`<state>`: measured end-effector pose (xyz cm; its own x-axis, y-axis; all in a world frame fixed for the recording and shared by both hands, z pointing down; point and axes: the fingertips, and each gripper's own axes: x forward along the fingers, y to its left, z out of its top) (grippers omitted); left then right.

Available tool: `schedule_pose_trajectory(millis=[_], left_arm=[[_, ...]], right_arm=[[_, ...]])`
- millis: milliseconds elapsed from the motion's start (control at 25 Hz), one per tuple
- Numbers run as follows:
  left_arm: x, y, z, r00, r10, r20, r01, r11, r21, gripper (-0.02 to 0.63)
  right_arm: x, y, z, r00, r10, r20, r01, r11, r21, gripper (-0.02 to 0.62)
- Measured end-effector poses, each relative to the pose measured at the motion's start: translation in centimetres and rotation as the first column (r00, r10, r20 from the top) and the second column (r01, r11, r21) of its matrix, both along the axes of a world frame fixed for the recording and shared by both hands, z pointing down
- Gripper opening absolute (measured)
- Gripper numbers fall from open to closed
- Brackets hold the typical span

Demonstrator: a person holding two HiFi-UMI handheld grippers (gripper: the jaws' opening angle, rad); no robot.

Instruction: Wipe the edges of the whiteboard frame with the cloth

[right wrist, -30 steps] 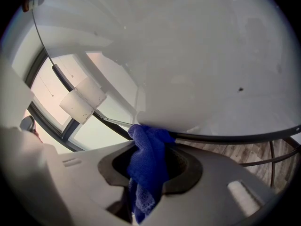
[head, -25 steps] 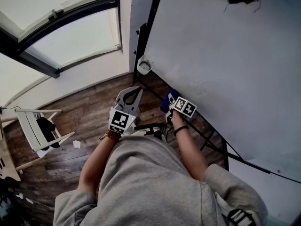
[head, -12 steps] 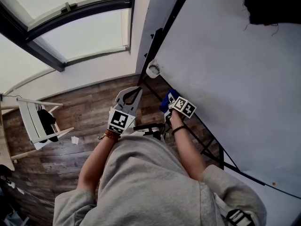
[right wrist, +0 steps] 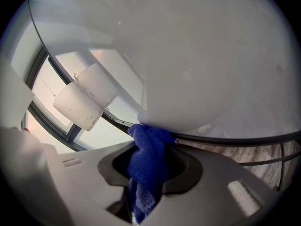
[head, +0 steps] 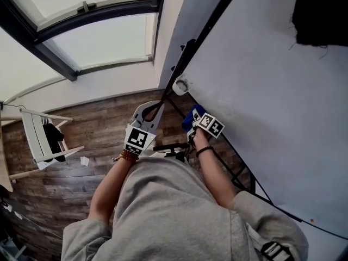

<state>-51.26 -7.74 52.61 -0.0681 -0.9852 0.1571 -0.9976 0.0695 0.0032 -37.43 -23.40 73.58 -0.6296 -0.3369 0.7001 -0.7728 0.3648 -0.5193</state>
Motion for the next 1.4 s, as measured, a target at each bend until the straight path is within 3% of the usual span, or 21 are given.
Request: schedule_pose_trajectory(millis=[1080,1400], left_arm=[[-4.6,2.0,-0.5,0.994,-0.106,0.008,0.106,0.994,0.005,0.009],[-2.9,2.5,-0.5,0.998,-0.059,0.004,0.059,0.998,0.004,0.009]], right_arm=[[-9.5,0.3,-1.2,0.987,-0.146,0.070,0.144,0.989,0.027,0.137],[-10.3,2.5,-3.2,0.917,-0.366,0.156,0.349,0.929,0.126,0.140]])
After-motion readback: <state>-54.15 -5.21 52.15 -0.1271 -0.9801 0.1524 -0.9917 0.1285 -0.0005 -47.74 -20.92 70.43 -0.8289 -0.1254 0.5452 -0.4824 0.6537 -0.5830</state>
